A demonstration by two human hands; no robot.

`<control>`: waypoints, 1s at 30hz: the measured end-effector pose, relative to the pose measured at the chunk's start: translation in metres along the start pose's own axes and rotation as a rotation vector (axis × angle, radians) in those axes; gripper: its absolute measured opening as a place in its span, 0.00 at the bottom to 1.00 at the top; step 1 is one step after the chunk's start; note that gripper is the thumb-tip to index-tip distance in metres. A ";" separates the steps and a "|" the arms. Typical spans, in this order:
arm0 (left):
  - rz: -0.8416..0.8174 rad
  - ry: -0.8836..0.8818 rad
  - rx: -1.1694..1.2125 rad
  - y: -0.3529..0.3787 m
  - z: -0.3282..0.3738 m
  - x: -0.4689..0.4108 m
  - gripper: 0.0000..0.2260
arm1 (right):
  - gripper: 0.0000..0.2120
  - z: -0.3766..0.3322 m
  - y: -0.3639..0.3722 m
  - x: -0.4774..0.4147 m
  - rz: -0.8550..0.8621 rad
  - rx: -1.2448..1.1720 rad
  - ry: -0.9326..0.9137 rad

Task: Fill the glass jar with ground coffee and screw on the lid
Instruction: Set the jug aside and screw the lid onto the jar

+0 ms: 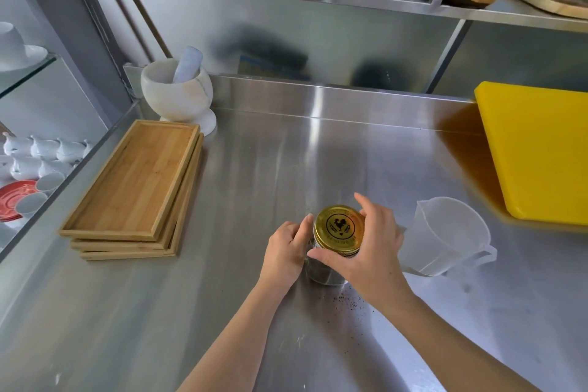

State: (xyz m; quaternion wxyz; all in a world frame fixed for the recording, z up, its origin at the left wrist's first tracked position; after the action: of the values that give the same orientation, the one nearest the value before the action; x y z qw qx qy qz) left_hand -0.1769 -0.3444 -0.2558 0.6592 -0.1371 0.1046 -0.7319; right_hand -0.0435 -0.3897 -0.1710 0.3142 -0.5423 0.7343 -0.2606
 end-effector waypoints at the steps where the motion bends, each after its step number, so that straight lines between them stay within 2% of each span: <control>1: 0.002 0.001 -0.003 0.000 0.000 0.000 0.22 | 0.43 0.000 0.003 0.000 -0.054 -0.057 -0.021; 4: 0.002 0.014 -0.003 0.000 0.000 0.000 0.22 | 0.36 -0.003 0.014 0.004 -0.309 -0.221 -0.108; 7: 0.001 0.017 0.013 0.001 -0.001 0.001 0.22 | 0.33 0.005 0.014 -0.001 -0.407 -0.261 -0.075; 12: 0.015 0.011 0.005 0.000 0.000 0.001 0.22 | 0.30 0.003 -0.002 -0.009 -0.253 -0.207 -0.054; 15: 0.009 0.013 0.003 0.001 0.000 0.000 0.23 | 0.35 -0.004 -0.008 -0.005 -0.017 0.069 -0.082; 17: 0.000 0.010 -0.002 0.001 -0.002 -0.001 0.23 | 0.39 -0.007 -0.006 -0.006 0.026 0.208 -0.090; 19: -0.017 0.007 -0.018 0.002 -0.003 -0.003 0.23 | 0.40 -0.006 0.001 -0.010 -0.118 0.136 -0.079; 22: -0.030 0.028 -0.035 0.002 -0.002 -0.004 0.22 | 0.36 -0.005 0.020 -0.007 -0.480 -0.004 -0.153; 24: -0.026 0.031 -0.035 0.002 -0.001 -0.004 0.22 | 0.36 0.000 0.025 -0.007 -0.599 -0.009 -0.130; 27: -0.006 0.035 -0.037 0.002 0.000 -0.003 0.22 | 0.37 0.005 0.015 -0.013 -0.511 -0.067 -0.045; 30: 0.014 0.041 -0.041 0.002 0.000 -0.001 0.23 | 0.42 0.003 0.000 -0.011 -0.202 0.015 -0.023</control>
State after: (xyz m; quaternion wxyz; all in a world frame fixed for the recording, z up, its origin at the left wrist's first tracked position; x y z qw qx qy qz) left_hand -0.1749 -0.3438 -0.2571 0.6593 -0.1348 0.1337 -0.7275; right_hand -0.0393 -0.3797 -0.1710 0.2989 -0.6140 0.6704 -0.2904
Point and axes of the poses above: each hand's wrist, its own x-axis away from the middle knuckle, its own y-axis out of the palm, z = x × y, the point moved 10 cm from there along -x, towards the middle knuckle, and after that the axes turned 7 degrees about y, right-handed, at the moved point
